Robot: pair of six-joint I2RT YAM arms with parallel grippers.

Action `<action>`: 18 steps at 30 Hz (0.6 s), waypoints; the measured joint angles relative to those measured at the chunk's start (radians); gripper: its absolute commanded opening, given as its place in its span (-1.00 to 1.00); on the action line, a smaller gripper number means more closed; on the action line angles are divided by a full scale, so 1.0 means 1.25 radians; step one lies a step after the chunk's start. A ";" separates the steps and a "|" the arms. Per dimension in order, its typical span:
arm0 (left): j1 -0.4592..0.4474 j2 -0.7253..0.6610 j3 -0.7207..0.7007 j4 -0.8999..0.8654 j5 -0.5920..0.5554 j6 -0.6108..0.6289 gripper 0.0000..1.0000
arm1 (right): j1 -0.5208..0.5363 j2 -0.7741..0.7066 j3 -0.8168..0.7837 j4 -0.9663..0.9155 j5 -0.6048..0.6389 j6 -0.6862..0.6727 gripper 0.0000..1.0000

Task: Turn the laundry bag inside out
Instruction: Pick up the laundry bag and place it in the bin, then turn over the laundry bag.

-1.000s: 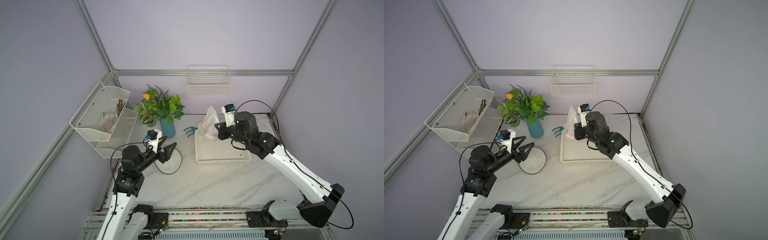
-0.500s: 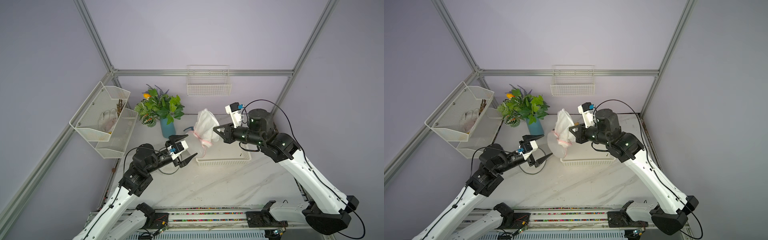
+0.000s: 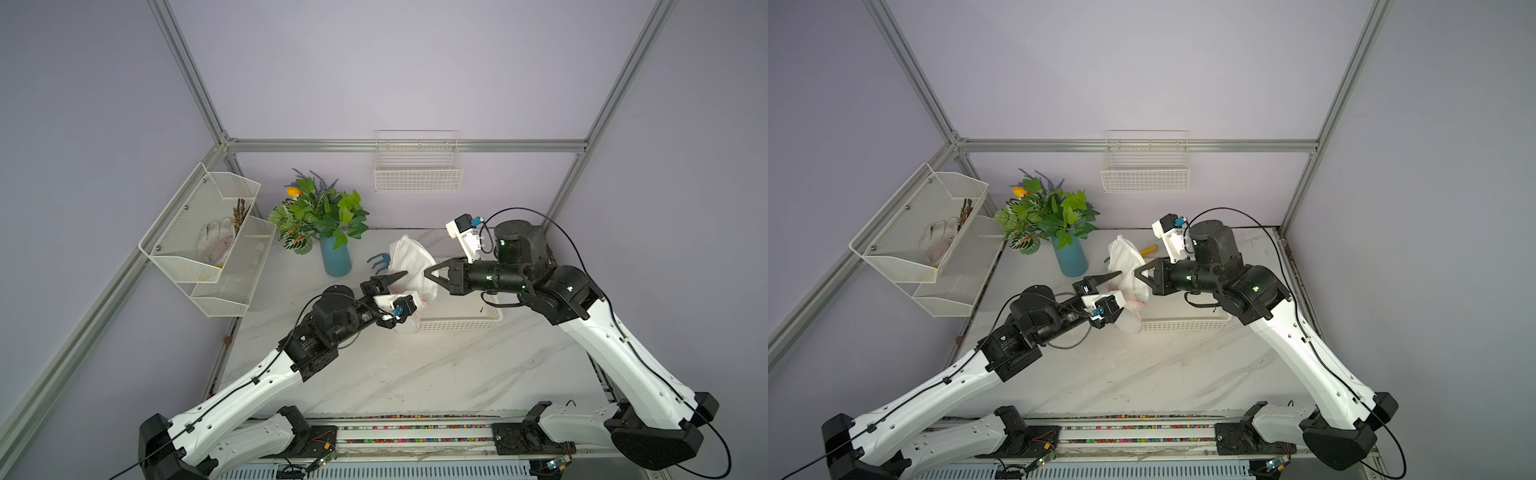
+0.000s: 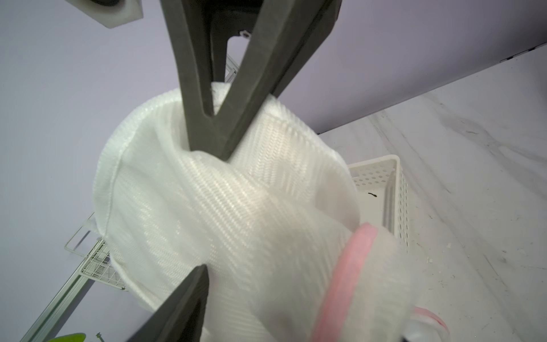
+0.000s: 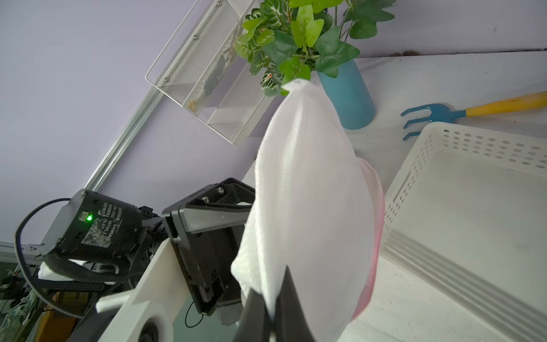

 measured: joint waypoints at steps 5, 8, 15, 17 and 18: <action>-0.023 0.002 -0.002 0.038 -0.077 0.062 0.25 | 0.000 0.000 0.000 -0.039 0.001 -0.035 -1.00; -0.028 0.001 -0.006 0.051 -0.107 0.083 0.25 | 0.000 0.001 0.000 -0.066 0.002 -0.063 -1.00; -0.033 0.000 -0.010 0.056 -0.136 0.112 0.57 | 0.000 0.023 0.000 -0.118 -0.015 -0.129 -1.00; -0.034 0.000 -0.010 0.056 -0.136 0.114 0.59 | 0.001 0.034 0.002 -0.138 -0.027 -0.153 -1.00; -0.034 0.000 -0.010 0.056 -0.136 0.114 0.60 | 0.002 0.039 0.002 -0.146 -0.033 -0.166 -1.00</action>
